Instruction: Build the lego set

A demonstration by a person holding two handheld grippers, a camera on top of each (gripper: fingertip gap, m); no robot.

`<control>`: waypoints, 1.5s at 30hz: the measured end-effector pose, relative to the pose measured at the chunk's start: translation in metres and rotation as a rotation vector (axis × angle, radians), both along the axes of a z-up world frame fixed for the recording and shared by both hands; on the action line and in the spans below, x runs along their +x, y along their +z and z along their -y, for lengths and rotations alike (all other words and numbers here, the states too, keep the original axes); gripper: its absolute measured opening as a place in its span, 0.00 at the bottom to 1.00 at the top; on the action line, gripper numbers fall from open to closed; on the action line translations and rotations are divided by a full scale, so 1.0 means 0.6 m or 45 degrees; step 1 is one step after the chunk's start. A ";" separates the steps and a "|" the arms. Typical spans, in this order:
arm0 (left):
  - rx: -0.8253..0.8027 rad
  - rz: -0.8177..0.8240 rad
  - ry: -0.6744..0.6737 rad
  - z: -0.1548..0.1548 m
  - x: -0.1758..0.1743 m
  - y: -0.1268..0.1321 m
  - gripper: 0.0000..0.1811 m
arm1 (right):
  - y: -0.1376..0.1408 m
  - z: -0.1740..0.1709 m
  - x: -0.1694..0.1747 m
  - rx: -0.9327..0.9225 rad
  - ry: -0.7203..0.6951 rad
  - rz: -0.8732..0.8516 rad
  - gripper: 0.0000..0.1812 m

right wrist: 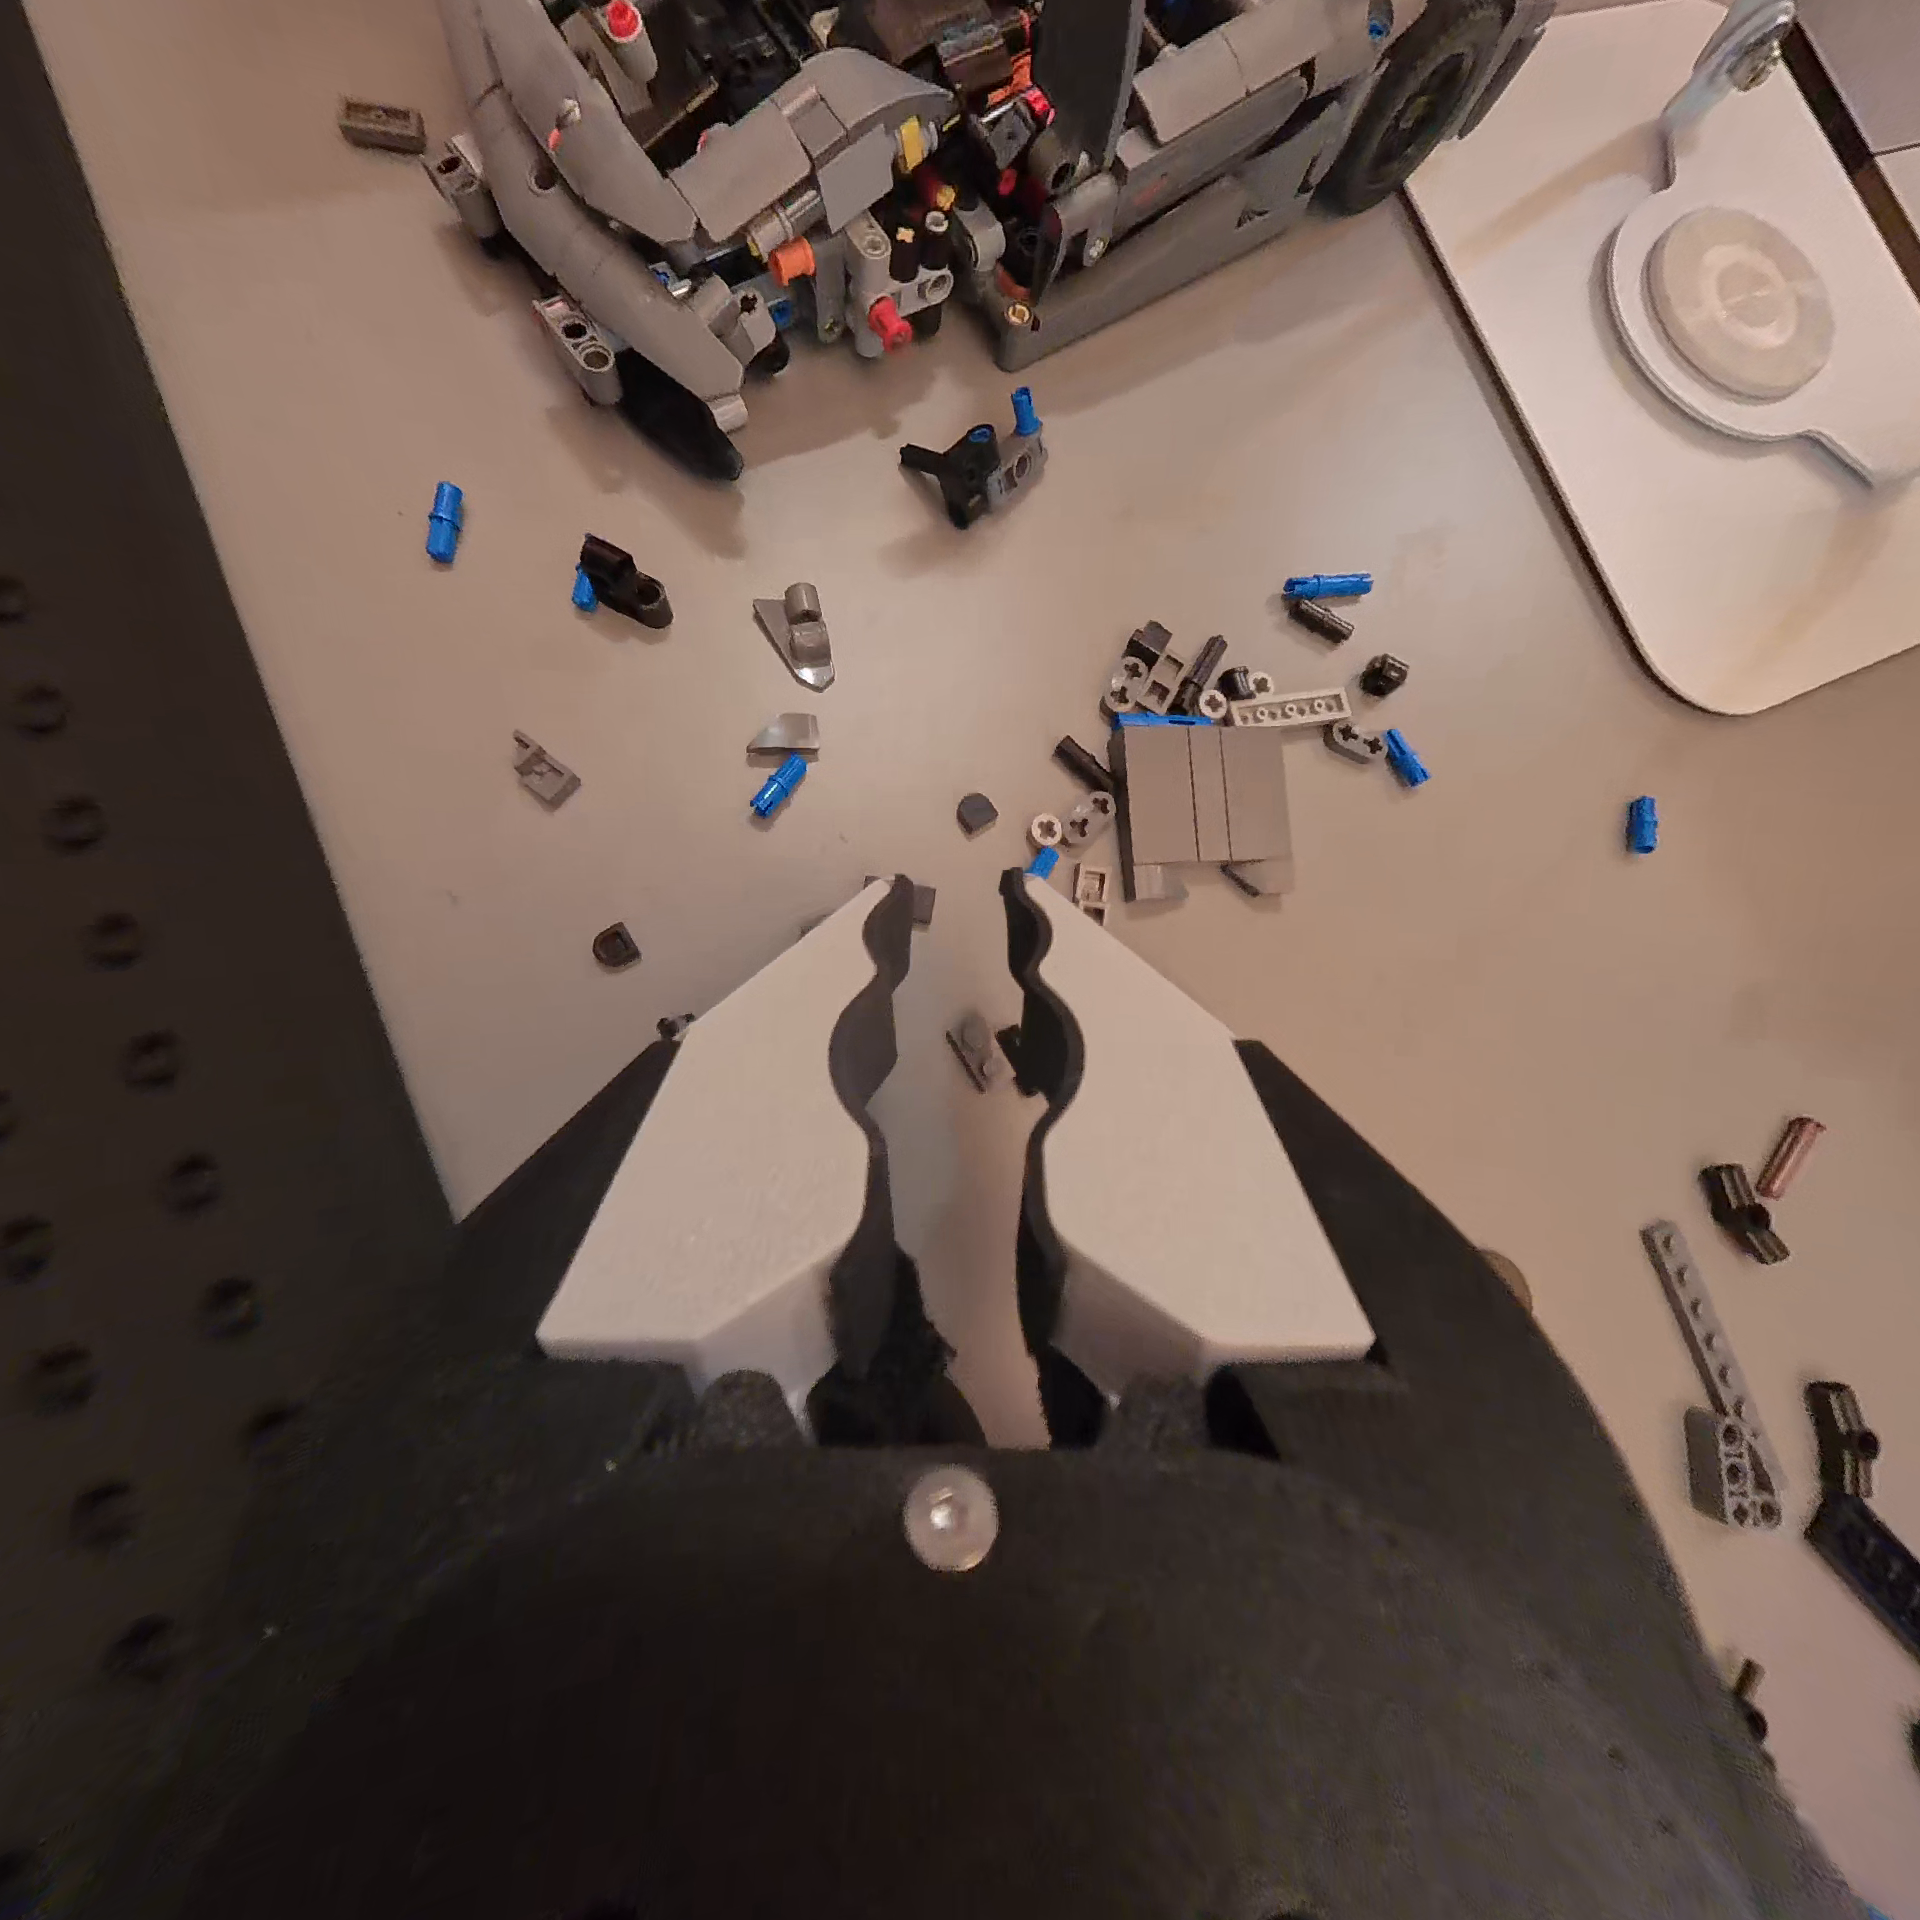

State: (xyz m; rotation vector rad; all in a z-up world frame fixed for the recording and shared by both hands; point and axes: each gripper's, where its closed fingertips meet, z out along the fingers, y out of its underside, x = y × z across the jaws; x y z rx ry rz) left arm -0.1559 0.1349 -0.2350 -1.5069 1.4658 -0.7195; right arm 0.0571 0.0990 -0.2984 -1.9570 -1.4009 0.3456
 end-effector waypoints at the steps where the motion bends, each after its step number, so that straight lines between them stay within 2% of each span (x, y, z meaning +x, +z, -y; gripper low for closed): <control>1: -0.005 0.004 -0.002 0.000 -0.002 0.000 0.19 | -0.001 -0.002 -0.002 0.014 0.003 0.006 0.08; 20: -0.012 0.008 0.041 -0.016 -0.017 -0.007 0.18 | -0.012 -0.026 0.016 0.017 -0.065 -0.068 0.08; 23: -0.016 0.012 0.043 -0.017 -0.018 -0.007 0.17 | -0.011 -0.039 0.029 0.041 -0.127 -0.059 0.07; 31: -0.029 -0.008 0.055 -0.022 -0.020 -0.017 0.15 | 0.042 -0.075 0.067 0.149 -0.307 -0.241 0.08; 34: -0.031 -0.003 0.053 -0.021 -0.020 -0.015 0.15 | 0.046 -0.080 0.076 0.118 -0.350 -0.300 0.08; 42: -0.022 0.008 0.057 -0.022 -0.022 -0.012 0.15 | 0.062 -0.081 0.074 0.164 -0.310 -0.136 0.10; 45: -0.027 0.012 0.055 -0.022 -0.021 -0.012 0.15 | 0.088 -0.094 0.070 0.181 -0.296 -0.093 0.11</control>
